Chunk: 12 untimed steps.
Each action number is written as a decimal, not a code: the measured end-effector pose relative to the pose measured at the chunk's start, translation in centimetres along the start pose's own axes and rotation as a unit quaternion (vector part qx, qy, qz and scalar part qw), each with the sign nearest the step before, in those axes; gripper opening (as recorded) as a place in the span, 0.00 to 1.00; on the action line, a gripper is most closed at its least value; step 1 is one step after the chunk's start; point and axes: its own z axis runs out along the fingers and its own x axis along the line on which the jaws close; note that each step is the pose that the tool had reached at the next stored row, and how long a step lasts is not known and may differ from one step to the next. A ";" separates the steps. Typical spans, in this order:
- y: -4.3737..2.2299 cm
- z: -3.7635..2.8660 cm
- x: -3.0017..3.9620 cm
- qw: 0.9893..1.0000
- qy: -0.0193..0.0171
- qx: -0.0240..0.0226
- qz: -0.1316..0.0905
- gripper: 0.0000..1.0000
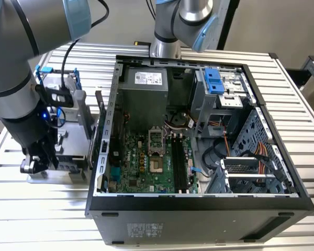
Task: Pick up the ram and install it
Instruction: 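Pick up the ram and move it above insertion slot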
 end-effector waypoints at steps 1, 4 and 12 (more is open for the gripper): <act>0.01 -0.07 0.00 1.000 0.000 0.000 0.000 0.00; 0.01 -0.26 0.00 1.000 0.000 0.000 0.000 0.00; 0.01 -0.71 0.00 1.000 0.000 0.000 0.000 0.00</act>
